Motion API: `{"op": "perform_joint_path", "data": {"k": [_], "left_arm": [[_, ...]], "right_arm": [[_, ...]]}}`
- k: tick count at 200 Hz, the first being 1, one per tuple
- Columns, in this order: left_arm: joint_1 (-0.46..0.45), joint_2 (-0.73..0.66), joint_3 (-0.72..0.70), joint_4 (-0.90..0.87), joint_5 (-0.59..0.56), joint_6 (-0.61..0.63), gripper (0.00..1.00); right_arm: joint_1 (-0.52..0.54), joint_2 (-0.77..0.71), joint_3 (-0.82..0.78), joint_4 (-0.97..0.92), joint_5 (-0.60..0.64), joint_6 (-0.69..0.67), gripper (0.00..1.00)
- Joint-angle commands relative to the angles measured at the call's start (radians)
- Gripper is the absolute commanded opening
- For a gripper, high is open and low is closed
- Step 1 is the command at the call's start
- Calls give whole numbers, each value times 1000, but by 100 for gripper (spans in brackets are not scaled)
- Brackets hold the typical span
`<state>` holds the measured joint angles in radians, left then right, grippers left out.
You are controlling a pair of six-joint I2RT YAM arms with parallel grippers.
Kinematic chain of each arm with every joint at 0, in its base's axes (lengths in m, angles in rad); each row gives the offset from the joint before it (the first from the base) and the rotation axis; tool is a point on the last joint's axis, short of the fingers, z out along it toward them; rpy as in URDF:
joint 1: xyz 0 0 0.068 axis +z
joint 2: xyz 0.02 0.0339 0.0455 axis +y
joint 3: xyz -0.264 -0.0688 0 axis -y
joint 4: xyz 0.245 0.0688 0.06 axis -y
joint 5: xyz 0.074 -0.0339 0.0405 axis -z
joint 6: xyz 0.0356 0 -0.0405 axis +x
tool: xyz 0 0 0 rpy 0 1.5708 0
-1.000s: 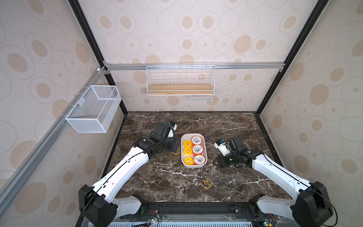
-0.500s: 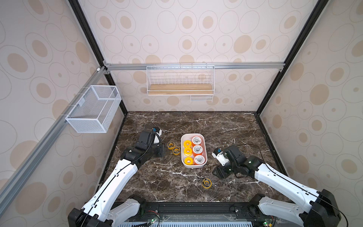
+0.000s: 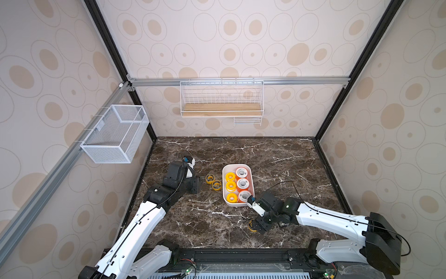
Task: Put the sealing tape into the storage box
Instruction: Pick up the sealing tape at the center of the board.
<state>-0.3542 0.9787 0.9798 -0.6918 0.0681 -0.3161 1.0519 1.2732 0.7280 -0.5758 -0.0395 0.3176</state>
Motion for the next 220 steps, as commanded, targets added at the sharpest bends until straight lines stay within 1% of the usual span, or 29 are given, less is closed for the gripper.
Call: {"op": "perform_joint_path", "data": {"k": [1,85,112,137,198,220], "left_arm": [[10,-9,0,-1,-22,23,59],[9,0,0,-6,-26,25,59],[11,3,2,-7,-30,27,59],[11,4,1,-8,-30,27,59],[11,10,0,-8,-29,27,59],[11,10,0,-8,-29,27,59]], "right_arm": [[33,39,3,27,36,18,89],[79,159,26,76,52,21,89],[86,187,31,85,63,21,87],[86,204,34,87,82,27,84],[86,224,36,88,102,40,68],[86,215,34,91,99,46,65]]}}
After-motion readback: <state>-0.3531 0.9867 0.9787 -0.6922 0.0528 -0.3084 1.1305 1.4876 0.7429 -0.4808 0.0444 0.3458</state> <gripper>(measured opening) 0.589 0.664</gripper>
